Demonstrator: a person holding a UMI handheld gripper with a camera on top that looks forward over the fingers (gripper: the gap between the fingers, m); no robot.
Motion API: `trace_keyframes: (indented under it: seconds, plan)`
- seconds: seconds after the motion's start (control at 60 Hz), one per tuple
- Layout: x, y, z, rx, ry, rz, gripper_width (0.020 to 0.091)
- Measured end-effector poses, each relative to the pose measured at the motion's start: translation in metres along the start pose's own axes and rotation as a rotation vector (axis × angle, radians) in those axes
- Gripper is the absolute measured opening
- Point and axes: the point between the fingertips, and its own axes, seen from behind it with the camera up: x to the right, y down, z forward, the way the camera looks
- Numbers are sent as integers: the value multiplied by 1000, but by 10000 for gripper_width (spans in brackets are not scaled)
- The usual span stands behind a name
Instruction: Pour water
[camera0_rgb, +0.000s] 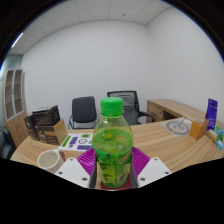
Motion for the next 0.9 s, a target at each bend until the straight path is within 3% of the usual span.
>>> trace_keyframes:
  seconds: [0.117, 0.217, 0.283, 0.35, 0.4, 0.5, 0.617, 0.9]
  plan:
    - [-5, 1, 1, 1, -9, -43, 499]
    - [-3, 3, 1, -13, -3, -35, 563]
    - [4, 24, -2, -92, 19, 0, 673]
    - [12, 41, -12, -170, 57, -15, 876]
    - [7, 43, -21, -171, 44, -17, 847]
    - [0, 38, -55, -151, 21, 73, 858]
    - [1, 36, -110, -204, 52, 54, 858]
    - [-39, -28, -220, -226, 83, -24, 862]
